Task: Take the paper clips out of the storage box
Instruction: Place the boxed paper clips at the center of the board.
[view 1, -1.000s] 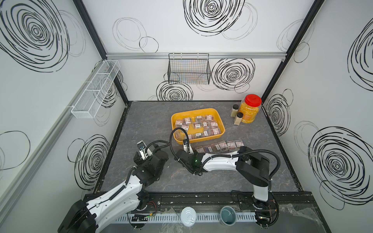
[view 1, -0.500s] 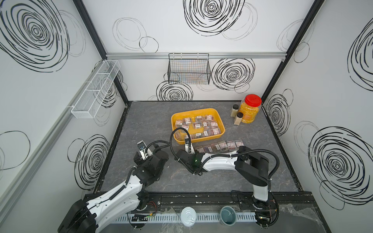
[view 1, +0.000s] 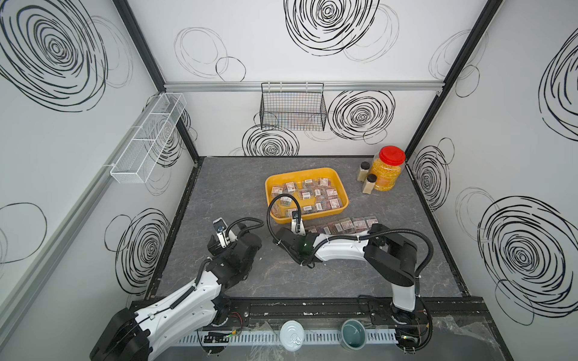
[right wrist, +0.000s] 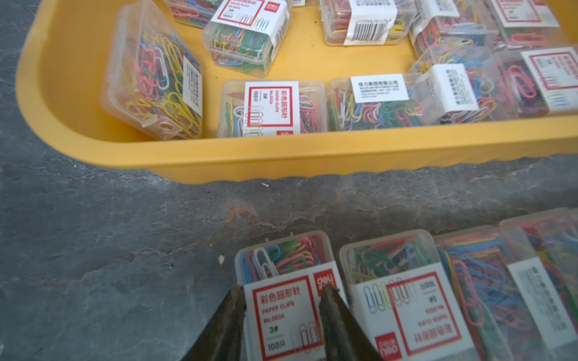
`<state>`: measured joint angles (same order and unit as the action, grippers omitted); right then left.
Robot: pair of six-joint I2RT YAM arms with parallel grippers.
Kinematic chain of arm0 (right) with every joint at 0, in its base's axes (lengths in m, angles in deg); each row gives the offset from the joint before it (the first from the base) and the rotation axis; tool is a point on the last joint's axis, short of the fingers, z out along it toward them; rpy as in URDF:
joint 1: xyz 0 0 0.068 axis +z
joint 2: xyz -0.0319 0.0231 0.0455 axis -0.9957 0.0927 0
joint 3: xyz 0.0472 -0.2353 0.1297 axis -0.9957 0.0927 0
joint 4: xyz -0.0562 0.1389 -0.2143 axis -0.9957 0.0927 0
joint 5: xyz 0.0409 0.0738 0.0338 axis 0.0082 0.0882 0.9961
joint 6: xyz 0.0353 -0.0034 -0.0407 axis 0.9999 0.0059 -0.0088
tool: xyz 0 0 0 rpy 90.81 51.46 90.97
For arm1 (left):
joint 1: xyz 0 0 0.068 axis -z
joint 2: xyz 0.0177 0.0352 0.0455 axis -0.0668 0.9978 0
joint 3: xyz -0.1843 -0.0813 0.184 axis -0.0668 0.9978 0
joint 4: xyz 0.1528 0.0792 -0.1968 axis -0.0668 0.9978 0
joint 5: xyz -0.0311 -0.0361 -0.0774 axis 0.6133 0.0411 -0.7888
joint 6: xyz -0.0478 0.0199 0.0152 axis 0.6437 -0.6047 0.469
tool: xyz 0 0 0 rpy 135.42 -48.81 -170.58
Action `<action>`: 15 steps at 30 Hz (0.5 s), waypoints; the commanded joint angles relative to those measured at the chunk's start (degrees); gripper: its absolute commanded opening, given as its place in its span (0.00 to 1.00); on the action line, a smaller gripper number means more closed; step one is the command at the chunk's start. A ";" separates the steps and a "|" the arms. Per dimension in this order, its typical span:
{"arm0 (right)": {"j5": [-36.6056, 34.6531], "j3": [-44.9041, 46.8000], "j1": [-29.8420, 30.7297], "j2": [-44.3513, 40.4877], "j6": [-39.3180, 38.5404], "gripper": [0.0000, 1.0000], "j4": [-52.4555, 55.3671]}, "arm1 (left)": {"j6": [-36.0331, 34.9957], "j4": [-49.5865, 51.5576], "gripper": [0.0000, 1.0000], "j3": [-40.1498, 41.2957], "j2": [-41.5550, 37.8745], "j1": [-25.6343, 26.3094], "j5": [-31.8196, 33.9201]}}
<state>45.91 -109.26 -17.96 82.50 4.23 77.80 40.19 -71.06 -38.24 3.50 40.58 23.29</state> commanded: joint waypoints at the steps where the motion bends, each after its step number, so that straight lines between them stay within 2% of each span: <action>1: -1.62 0.42 -0.12 -1.07 1.34 0.42 2.75 | 0.51 -0.76 0.99 -1.73 0.14 0.38 1.73; 8: -2.38 1.24 0.50 -6.41 -1.38 0.43 2.62 | 0.76 -0.52 0.99 -1.55 -0.22 0.35 1.84; 15: -5.16 8.04 -0.29 -20.58 -7.85 0.50 -0.44 | 1.04 -0.14 0.99 -2.28 1.14 0.34 2.29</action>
<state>44.62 -103.60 -17.74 67.59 -0.12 78.15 40.21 -70.93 -38.37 3.94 40.58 23.68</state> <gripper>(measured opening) 0.496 0.990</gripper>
